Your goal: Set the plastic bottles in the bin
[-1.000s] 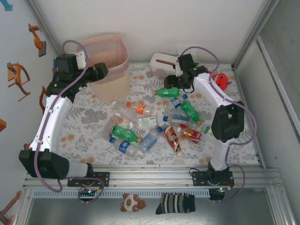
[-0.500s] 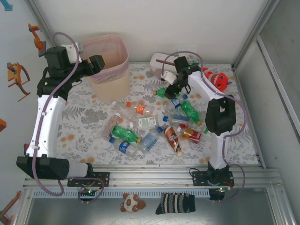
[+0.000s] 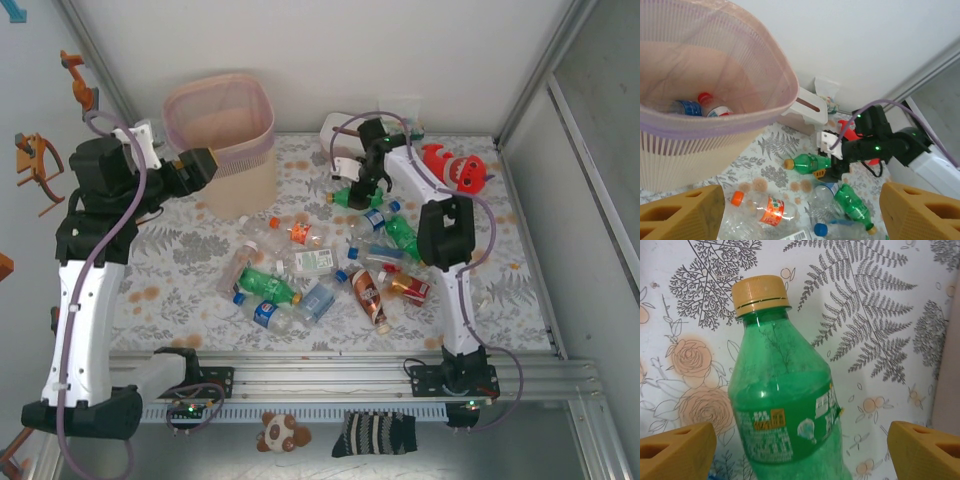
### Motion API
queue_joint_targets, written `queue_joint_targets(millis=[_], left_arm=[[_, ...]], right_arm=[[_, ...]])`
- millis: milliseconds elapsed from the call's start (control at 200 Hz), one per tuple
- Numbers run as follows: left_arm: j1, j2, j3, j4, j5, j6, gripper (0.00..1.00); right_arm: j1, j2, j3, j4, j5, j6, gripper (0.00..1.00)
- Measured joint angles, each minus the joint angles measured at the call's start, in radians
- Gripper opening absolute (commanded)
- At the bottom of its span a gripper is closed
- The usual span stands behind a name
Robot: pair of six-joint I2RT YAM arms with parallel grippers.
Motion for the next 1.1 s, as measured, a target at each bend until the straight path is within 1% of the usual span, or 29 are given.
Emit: queue_joint_targets(millis=[145, 265, 356, 501, 546, 666, 851, 926, 1102], left_arm=[[0.0, -0.059, -0.052, -0.011, -0.001, -0.016, 0.81], [0.0, -0.078, -0.073, -0.034, -0.008, -0.019, 0.81], [0.0, -0.079, -0.076, -0.041, -0.008, -0.022, 0.8], [0.0, -0.082, -0.109, -0.032, 0.003, -0.041, 0.8], [-0.002, -0.082, -0.122, -0.029, 0.006, -0.047, 0.8], [-0.009, -0.082, -0.142, -0.028, 0.011, -0.056, 0.8], [-0.02, -0.082, -0.143, -0.021, 0.012, -0.061, 0.79], [-0.023, -0.082, -0.143, -0.02, 0.013, -0.061, 0.79], [-0.031, -0.085, -0.143, -0.016, 0.012, -0.06, 0.79]], right_arm=[[0.01, 0.072, 0.083, -0.023, -0.001, -0.025, 0.88], [0.02, 0.119, 0.124, -0.027, -0.002, -0.04, 0.87], [0.026, 0.14, 0.124, -0.029, -0.002, -0.046, 0.84], [0.039, 0.163, 0.124, -0.028, 0.007, -0.048, 0.75], [0.042, 0.168, 0.124, -0.027, 0.014, -0.048, 0.74], [0.046, 0.17, 0.125, -0.024, 0.02, -0.045, 0.7], [0.046, 0.169, 0.126, -0.01, 0.019, -0.039, 0.6], [0.046, 0.167, 0.126, -0.003, 0.019, -0.03, 0.57], [0.047, 0.127, 0.124, 0.005, 0.012, 0.0, 0.56]])
